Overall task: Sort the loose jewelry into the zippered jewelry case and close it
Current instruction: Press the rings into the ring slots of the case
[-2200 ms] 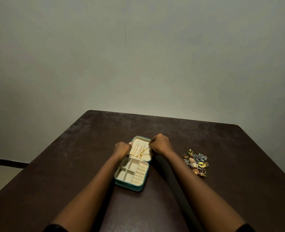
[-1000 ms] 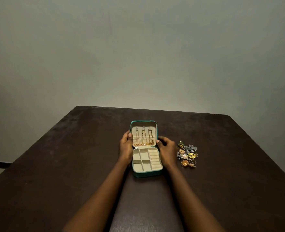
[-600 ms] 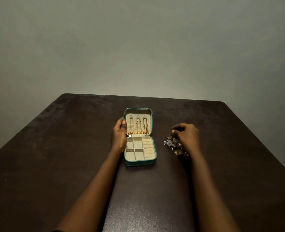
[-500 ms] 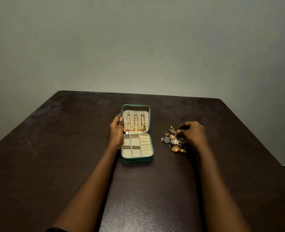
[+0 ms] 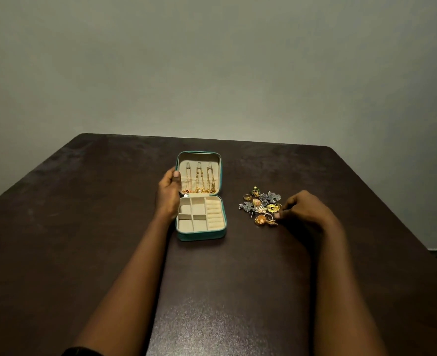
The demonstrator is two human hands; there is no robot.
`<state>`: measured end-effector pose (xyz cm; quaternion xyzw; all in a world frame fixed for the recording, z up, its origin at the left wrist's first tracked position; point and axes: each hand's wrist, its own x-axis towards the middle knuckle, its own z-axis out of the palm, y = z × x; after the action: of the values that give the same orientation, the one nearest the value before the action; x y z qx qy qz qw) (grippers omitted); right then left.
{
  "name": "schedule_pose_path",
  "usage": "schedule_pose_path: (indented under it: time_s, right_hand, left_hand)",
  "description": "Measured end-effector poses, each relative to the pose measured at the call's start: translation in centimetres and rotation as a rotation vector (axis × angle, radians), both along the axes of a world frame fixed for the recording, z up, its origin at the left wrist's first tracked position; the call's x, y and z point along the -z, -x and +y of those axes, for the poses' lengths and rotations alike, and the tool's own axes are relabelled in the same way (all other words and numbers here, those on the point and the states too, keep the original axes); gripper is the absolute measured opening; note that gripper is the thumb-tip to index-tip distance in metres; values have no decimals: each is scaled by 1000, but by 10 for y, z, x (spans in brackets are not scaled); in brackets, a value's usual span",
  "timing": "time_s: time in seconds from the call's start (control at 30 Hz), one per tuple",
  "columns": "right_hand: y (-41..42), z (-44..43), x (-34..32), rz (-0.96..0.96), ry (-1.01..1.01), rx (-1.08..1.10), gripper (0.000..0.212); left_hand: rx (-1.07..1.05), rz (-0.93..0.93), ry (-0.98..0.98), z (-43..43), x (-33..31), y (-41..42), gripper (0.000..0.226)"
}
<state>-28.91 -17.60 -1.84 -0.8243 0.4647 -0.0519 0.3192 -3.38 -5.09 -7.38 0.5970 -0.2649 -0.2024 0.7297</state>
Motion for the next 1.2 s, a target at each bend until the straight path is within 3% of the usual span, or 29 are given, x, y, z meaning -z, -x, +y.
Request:
schedule_pose_path:
  time_s: [0.2, 0.3, 0.4, 0.47, 0.8, 1.03, 1.2]
  right_hand:
    - [-10, 2, 4, -15, 117, 17, 8]
    - [-14, 5, 2, -182, 188, 97, 6]
    - [-22, 17, -5, -505, 7, 144, 8]
    - [-33, 29, -8, -618, -59, 92, 4]
    - [-81, 60, 11, -583, -138, -31, 21]
    - [-83, 64, 14, -888, -344, 18, 27]
    - [-82, 59, 14, -968, -332, -38, 39]
  left_hand:
    - [-5, 24, -9, 0, -2, 1, 28]
    - [0, 27, -26, -1, -2, -1, 29]
    - [-5, 8, -45, -2, 0, -1, 30]
    - [-3, 1, -45, -2, 0, 0, 30]
    - [-3, -28, -67, -1, -3, 3, 26]
    - [-2, -13, -54, -2, -4, 2, 23]
    - [3, 2, -30, -3, -7, 5, 27]
